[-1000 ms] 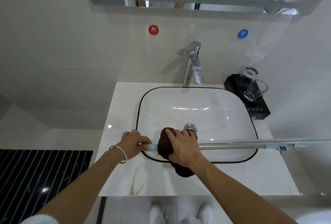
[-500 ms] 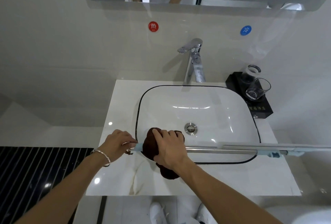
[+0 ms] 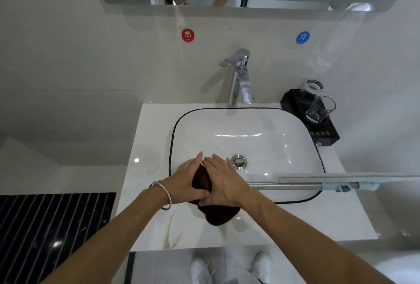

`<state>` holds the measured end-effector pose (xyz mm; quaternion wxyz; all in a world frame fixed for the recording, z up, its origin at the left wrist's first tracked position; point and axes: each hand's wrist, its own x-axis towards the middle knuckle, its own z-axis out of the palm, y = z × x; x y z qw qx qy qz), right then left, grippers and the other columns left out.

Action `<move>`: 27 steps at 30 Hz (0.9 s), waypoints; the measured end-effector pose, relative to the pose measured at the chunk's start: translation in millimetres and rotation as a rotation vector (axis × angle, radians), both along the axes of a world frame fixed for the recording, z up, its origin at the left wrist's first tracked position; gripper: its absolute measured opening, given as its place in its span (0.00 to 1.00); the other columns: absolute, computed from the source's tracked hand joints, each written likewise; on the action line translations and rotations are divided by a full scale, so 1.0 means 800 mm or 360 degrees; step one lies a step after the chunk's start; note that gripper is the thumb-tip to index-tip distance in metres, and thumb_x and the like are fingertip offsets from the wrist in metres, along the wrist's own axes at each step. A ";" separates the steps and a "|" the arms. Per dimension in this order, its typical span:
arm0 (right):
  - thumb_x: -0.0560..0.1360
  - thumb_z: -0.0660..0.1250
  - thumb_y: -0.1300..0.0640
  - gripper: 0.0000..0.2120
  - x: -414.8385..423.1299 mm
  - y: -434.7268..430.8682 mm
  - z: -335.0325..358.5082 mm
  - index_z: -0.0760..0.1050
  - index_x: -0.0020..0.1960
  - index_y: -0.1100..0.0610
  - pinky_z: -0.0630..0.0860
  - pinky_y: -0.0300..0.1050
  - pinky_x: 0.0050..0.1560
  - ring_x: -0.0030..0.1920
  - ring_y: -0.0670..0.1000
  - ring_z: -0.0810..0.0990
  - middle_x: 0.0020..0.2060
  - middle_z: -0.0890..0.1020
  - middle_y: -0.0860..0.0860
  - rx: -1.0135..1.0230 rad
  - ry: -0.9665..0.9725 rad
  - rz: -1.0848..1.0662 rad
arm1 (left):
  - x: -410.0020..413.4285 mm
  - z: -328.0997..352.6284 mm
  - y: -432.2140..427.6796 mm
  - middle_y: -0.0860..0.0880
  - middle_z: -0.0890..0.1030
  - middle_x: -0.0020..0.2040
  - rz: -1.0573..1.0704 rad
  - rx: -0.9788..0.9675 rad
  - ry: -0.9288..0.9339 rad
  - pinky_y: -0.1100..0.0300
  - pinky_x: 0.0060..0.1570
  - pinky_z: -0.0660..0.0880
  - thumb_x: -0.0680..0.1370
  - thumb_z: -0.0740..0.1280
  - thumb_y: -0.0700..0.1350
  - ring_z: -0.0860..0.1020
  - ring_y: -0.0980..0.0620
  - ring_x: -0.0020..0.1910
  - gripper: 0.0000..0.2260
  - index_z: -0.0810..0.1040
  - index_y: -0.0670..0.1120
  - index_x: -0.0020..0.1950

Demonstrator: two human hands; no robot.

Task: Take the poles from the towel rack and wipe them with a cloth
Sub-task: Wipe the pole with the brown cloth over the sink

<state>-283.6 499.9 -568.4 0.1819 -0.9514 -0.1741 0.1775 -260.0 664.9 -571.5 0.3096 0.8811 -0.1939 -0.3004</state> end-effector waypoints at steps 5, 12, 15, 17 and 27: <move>0.63 0.74 0.34 0.53 -0.005 -0.042 0.022 0.53 0.77 0.54 0.51 0.50 0.75 0.75 0.53 0.56 0.75 0.59 0.51 -0.0067 0.0031 -0.0048 | 0.003 -0.007 -0.008 0.49 0.64 0.66 -0.0082 0.0248 -0.0165 0.56 0.67 0.65 0.71 0.71 0.54 0.63 0.50 0.67 0.33 0.62 0.50 0.73; 0.63 0.74 0.35 0.54 -0.041 -0.033 -0.018 0.47 0.78 0.51 0.57 0.58 0.72 0.71 0.55 0.61 0.73 0.58 0.51 -0.0016 0.0095 -0.0285 | -0.009 -0.011 -0.021 0.48 0.63 0.63 -0.0208 0.0372 -0.0425 0.57 0.62 0.69 0.65 0.74 0.51 0.63 0.49 0.64 0.36 0.64 0.48 0.69; 0.66 0.73 0.38 0.50 -0.042 -0.032 -0.025 0.49 0.77 0.51 0.55 0.58 0.72 0.72 0.54 0.59 0.73 0.58 0.51 0.0007 0.0013 -0.0246 | -0.011 -0.014 -0.027 0.47 0.61 0.69 -0.0181 0.0371 -0.0367 0.58 0.66 0.64 0.65 0.74 0.50 0.59 0.46 0.71 0.37 0.61 0.47 0.69; 0.67 0.73 0.39 0.48 -0.040 -0.030 -0.025 0.52 0.77 0.52 0.54 0.57 0.73 0.72 0.54 0.59 0.73 0.59 0.51 0.0053 -0.0039 -0.0245 | -0.005 -0.010 -0.029 0.49 0.67 0.64 -0.0157 0.0390 -0.0332 0.61 0.55 0.69 0.65 0.74 0.50 0.70 0.46 0.62 0.35 0.61 0.49 0.67; 0.66 0.75 0.42 0.37 -0.015 -0.070 0.005 0.68 0.70 0.57 0.60 0.53 0.69 0.65 0.59 0.70 0.64 0.73 0.57 -0.0002 -0.0351 -0.0165 | 0.018 -0.007 -0.016 0.54 0.70 0.63 -0.0267 0.0736 -0.0544 0.54 0.48 0.75 0.66 0.71 0.54 0.79 0.47 0.51 0.34 0.62 0.54 0.69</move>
